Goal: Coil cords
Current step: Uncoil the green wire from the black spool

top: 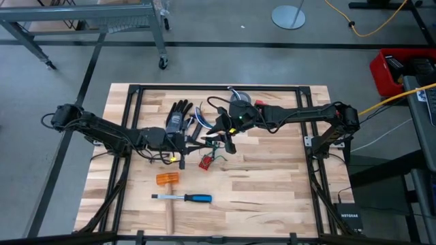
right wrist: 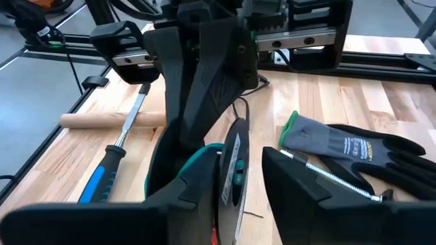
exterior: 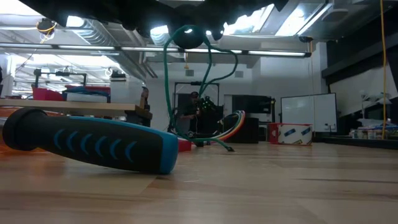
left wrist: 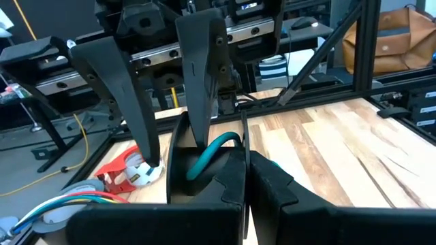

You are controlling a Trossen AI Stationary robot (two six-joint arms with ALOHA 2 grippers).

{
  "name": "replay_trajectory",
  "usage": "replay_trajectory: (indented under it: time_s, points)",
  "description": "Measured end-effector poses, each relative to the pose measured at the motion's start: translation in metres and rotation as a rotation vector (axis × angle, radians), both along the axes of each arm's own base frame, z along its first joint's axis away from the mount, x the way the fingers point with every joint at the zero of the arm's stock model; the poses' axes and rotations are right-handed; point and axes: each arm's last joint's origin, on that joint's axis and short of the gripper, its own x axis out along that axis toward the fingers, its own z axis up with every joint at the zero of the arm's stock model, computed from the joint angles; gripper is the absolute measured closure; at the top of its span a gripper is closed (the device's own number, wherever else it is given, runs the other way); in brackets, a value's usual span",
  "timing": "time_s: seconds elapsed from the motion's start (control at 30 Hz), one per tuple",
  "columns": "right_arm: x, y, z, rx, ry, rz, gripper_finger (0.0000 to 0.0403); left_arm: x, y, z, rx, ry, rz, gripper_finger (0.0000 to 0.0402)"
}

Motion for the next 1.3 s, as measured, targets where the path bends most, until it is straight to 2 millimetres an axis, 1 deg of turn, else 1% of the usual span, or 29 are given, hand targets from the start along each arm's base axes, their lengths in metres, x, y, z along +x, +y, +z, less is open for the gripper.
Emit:
replay_trajectory:
  time_s: [0.07, 0.13, 0.4, 0.43, 0.67, 0.8, 0.93, 1.0, 1.13, 1.3]
  points:
    - [0.0, 0.0, 0.0, 0.008, 0.005, 0.014, 0.0285, 0.0, 0.0, 0.0, 0.0, 0.0, -0.006, 0.0401]
    - [-0.001, 0.001, -0.001, 0.016, 0.017, 0.027, 0.0297, 0.0, -0.001, 0.0, -0.003, 0.0, -0.026, 0.0401]
    - [0.004, 0.002, -0.011, 0.045, 0.041, 0.074, 0.0387, 0.0, -0.001, 0.001, -0.001, -0.01, -0.046, 0.0402]
    - [0.004, 0.001, -0.012, 0.046, 0.043, 0.073, 0.0393, 0.0, -0.001, 0.0, 0.0, -0.006, -0.045, 0.0401]
    - [0.005, 0.002, -0.013, 0.047, 0.05, 0.074, 0.0396, 0.0, -0.001, -0.001, -0.063, 0.003, -0.037, 0.0394]
    - [0.004, 0.001, -0.014, 0.046, 0.058, 0.073, 0.0397, 0.0, -0.001, 0.001, -0.089, -0.011, -0.037, 0.0373]
    - [0.003, 0.001, -0.016, 0.035, 0.071, 0.056, 0.0399, 0.0, 0.0, 0.005, -0.122, -0.04, -0.006, 0.0344]
    - [0.001, 0.001, -0.01, 0.02, 0.05, 0.035, 0.0399, 0.0, 0.0, 0.007, -0.147, -0.063, 0.006, 0.033]
    - [-0.003, 0.0, 0.0, -0.026, 0.01, 0.013, 0.04, -0.006, 0.003, 0.019, -0.187, -0.128, 0.01, 0.0314]
    - [-0.012, 0.0, 0.021, -0.044, -0.075, -0.006, 0.0401, -0.018, 0.007, 0.035, -0.222, -0.194, 0.017, 0.0315]
